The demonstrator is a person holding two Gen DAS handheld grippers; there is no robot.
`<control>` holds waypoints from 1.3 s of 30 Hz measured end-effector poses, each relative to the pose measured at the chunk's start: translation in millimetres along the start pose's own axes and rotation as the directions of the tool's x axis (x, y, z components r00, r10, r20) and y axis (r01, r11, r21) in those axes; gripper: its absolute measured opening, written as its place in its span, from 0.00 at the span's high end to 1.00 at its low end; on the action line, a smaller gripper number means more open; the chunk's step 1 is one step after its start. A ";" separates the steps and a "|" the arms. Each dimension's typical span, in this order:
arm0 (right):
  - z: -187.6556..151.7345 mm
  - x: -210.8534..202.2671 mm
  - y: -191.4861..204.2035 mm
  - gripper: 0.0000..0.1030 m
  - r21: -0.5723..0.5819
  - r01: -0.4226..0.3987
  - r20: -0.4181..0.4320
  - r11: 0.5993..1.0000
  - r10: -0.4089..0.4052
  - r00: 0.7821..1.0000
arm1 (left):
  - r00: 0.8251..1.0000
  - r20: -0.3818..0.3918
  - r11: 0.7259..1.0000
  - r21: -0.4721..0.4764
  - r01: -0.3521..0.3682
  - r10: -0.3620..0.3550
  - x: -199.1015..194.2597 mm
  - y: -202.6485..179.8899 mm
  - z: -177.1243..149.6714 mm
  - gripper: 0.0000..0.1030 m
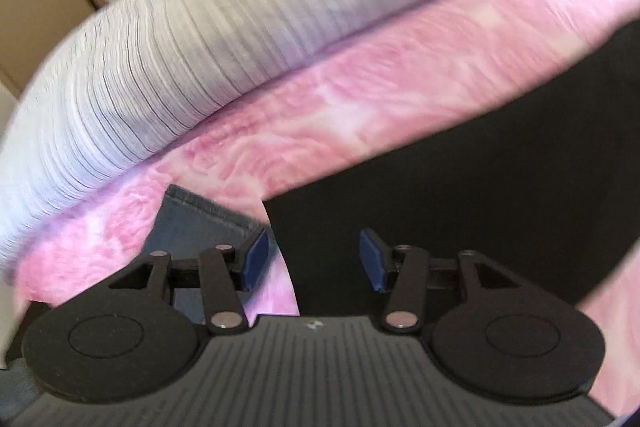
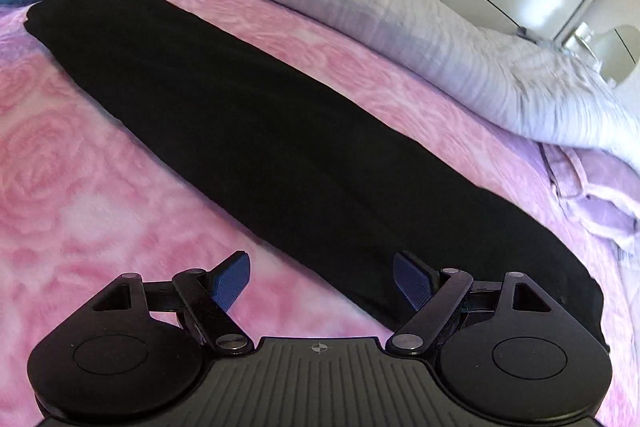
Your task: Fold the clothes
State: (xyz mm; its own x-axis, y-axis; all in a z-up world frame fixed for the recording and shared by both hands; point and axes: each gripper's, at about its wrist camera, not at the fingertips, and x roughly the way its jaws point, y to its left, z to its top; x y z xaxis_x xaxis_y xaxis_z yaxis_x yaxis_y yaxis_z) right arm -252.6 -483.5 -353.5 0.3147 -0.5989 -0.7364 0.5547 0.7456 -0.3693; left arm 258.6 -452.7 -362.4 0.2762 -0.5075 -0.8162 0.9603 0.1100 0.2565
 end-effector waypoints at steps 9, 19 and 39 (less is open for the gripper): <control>21.8 28.3 2.3 0.20 0.211 0.034 -0.075 0.977 -0.019 0.997 | 0.998 -0.041 0.997 0.058 0.049 -0.047 85.0 16.9 5.8 0.54; 46.5 70.3 -5.5 0.21 0.459 -0.175 -0.077 0.871 0.236 0.969 | 0.999 0.029 0.999 0.048 0.016 -0.018 57.1 26.0 4.4 0.61; -119.3 -34.2 -233.6 0.20 0.884 0.197 -0.199 0.425 -0.040 0.979 | 0.947 0.135 0.744 0.655 0.134 -0.290 -89.2 -215.8 -79.2 0.58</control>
